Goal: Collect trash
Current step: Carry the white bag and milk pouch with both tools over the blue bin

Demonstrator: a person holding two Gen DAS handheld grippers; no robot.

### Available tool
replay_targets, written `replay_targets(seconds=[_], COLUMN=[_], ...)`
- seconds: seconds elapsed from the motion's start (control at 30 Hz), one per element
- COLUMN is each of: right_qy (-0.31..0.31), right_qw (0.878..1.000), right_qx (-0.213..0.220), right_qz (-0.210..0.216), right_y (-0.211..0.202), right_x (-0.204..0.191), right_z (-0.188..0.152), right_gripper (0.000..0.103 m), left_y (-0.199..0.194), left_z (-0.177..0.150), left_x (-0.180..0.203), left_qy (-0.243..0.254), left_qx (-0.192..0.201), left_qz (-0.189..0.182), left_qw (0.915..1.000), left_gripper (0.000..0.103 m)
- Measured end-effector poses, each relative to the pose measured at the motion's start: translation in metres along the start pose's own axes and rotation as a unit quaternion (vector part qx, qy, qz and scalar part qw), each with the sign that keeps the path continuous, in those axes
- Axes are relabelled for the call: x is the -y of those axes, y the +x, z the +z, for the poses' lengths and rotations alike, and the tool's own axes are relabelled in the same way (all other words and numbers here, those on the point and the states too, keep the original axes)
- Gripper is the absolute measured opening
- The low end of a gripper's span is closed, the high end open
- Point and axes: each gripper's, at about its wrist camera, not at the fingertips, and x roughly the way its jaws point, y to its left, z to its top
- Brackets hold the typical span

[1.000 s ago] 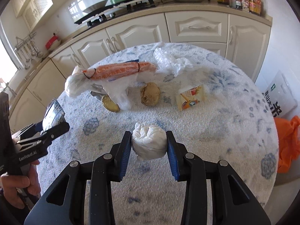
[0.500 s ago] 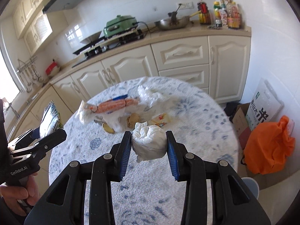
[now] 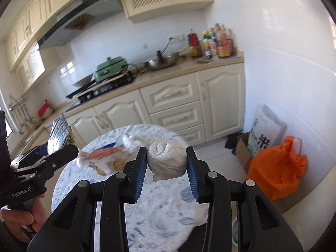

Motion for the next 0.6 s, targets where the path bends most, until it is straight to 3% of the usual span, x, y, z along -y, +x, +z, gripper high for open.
replay_targets(seconds=[0.17,0.33,0.6], right_qy=[0.033,0.082,0.167], right_qw=[0.998,0.990,0.968], right_qx=[0.020,0.009,-0.044], right_qz=[-0.054,-0.119,-0.183], right_y=[-0.031,-0.049,-0.047], right_x=[0.053,0.117,0.209], right_z=[-0.002,-0.025,-0.081], right_gripper=[0.037,0.037,0.037], left_y=[0.031,0.066,0.139], left_z=[0.004,-0.002,-0.023], left_x=[0.032,0.074,0.147], left_qy=[0.015,0.034,0.077], left_qx=[-0.021,-0.058,-0.155], left_qz=[-0.057,-0.115,-0.176], left_qw=[0.9981,0.9911,0.9692], left_gripper=[0.071,0.071,0.071])
